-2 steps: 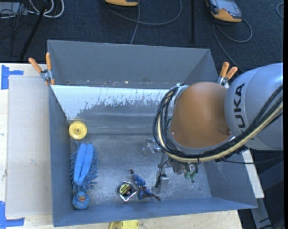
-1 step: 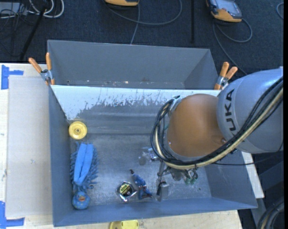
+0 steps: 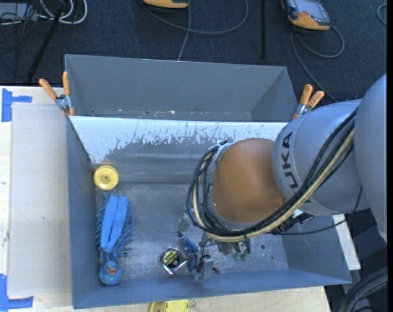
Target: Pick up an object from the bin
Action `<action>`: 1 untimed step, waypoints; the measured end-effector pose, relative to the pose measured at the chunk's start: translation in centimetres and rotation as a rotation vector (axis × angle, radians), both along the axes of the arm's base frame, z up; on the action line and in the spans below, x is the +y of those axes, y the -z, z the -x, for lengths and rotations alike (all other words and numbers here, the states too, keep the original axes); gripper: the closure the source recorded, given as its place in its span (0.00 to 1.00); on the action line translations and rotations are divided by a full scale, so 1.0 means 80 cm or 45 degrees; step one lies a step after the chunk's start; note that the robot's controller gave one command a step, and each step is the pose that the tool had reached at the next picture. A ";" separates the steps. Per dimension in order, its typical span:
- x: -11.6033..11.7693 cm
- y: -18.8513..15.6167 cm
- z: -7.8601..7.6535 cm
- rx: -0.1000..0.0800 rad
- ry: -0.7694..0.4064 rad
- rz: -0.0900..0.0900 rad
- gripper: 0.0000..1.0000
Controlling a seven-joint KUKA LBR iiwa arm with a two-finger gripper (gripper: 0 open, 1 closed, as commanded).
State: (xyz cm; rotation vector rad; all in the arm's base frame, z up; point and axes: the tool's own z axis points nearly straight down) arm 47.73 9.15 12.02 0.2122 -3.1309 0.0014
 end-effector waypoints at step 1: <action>0.037 0.049 0.004 -0.001 -0.205 -0.002 1.00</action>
Offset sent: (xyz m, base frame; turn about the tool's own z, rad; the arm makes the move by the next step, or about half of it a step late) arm 0.0000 0.0000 0.0000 0.0000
